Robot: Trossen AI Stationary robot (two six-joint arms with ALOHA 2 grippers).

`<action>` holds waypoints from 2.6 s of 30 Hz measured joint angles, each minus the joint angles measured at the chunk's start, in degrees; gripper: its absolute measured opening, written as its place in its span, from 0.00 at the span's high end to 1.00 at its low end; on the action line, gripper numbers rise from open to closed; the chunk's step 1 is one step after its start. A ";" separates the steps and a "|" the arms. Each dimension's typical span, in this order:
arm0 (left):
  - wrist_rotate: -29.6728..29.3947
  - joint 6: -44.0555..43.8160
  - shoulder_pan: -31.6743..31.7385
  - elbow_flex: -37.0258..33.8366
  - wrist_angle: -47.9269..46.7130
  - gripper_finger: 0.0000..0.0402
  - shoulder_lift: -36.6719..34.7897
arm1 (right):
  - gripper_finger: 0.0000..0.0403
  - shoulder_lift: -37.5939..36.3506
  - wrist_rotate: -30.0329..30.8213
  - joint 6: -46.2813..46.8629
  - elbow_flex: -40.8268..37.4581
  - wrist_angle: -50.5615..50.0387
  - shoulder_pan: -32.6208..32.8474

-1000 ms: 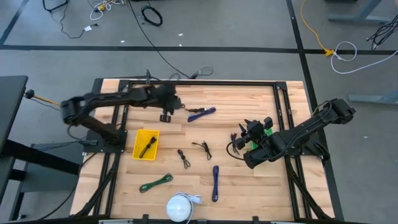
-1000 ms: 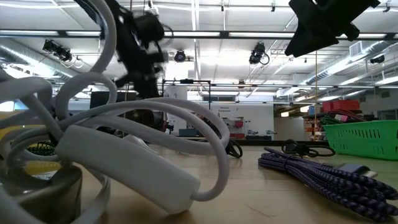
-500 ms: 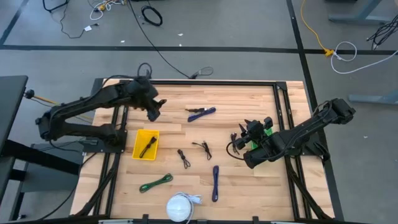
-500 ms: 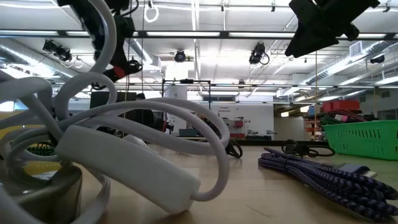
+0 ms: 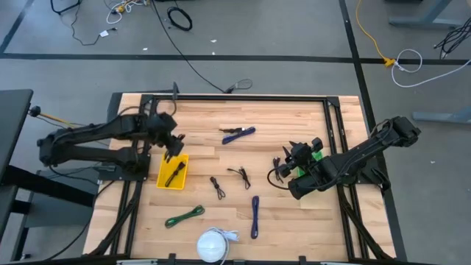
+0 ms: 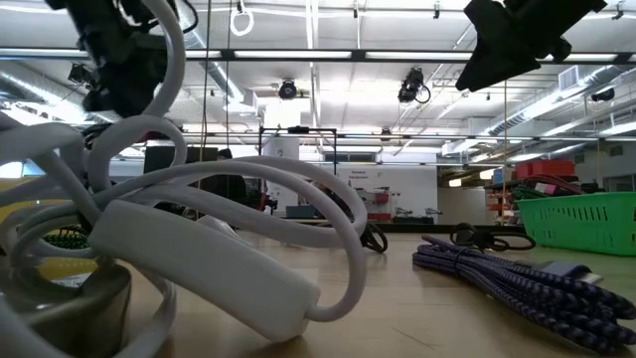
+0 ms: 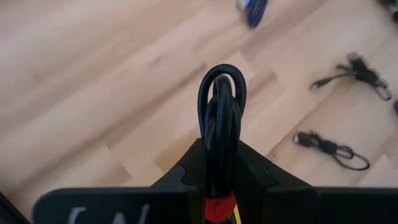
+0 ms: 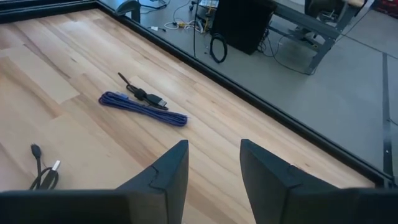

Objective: Pick & Place USB Port
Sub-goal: Put the black charger cable into the yellow basket, then put the black and green charger cable into the green basket

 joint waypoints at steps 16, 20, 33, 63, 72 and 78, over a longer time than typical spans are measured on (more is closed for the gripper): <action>-4.82 -25.83 -17.74 -10.03 5.71 0.88 -3.99 | 0.64 0.00 0.52 -2.51 -0.01 -0.39 0.01; -7.79 -30.06 -22.24 -10.27 4.90 0.88 -3.99 | 0.64 0.00 0.52 -2.61 -0.02 -0.42 0.01; -13.42 -36.18 -29.85 -10.27 2.19 0.87 -3.96 | 0.64 0.00 0.48 -1.03 -3.32 0.70 0.00; 2.40 -15.69 -41.22 -10.25 22.64 0.60 -1.09 | 0.64 -0.02 1.57 -1.09 -3.65 2.46 0.00; -0.44 -24.38 -52.52 -8.89 25.80 0.63 11.50 | 0.64 -0.04 1.46 -1.09 -2.82 4.13 0.01; -0.49 -27.91 -57.24 -3.81 25.14 0.64 20.54 | 0.64 -0.04 1.42 -1.10 -2.80 4.38 0.01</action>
